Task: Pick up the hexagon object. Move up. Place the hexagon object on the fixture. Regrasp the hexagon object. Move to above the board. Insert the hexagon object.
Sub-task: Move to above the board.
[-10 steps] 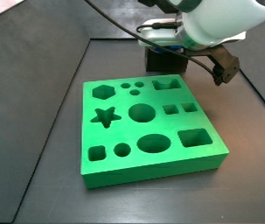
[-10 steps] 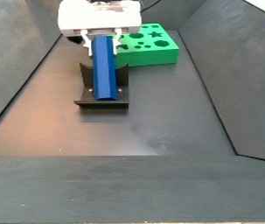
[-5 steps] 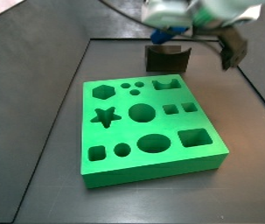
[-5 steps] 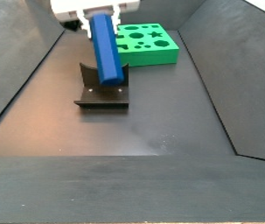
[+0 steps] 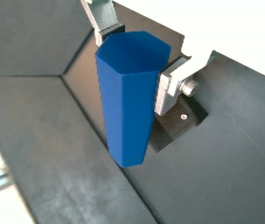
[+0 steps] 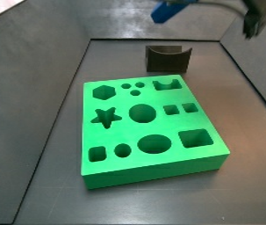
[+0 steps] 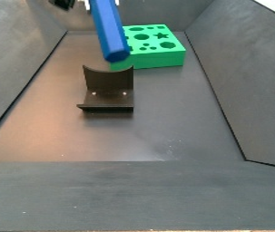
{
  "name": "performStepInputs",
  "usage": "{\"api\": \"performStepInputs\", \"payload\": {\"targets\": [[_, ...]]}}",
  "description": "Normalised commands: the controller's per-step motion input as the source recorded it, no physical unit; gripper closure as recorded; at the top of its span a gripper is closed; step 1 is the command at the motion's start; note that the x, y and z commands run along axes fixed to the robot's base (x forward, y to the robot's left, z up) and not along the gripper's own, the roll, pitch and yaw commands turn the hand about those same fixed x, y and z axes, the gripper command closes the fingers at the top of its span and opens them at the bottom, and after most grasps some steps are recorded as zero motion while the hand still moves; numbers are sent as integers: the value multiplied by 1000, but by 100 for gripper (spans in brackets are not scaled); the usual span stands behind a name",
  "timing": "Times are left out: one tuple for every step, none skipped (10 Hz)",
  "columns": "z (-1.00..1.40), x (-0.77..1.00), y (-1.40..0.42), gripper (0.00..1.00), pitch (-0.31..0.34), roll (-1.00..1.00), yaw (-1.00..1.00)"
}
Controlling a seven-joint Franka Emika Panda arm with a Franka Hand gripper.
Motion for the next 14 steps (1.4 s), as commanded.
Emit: {"api": "performStepInputs", "payload": {"targets": [[1000,39,-64,100,-218,33,115],[1000,33,-61,100,-194,38,51],[1000,27,-62,100,-163,44,-4],[991,23,-57,100,-123,49,-68],[803,15,-36,100,-87,55,-105],[552,2,-25,100,-36,60,-130],[426,1,-20,100,-12,59,-134],[175,0,-13,100,36,49,-125],[139,-813,-1000,100,-175,-1000,-269],[154,-836,-1000,100,-179,-1000,-259],[165,-920,-1000,100,-188,-1000,-259],[139,-967,-1000,100,-192,-1000,-260],[143,-983,-1000,100,-193,-1000,-267],[147,-1000,-951,100,-185,-1000,-285]]}}
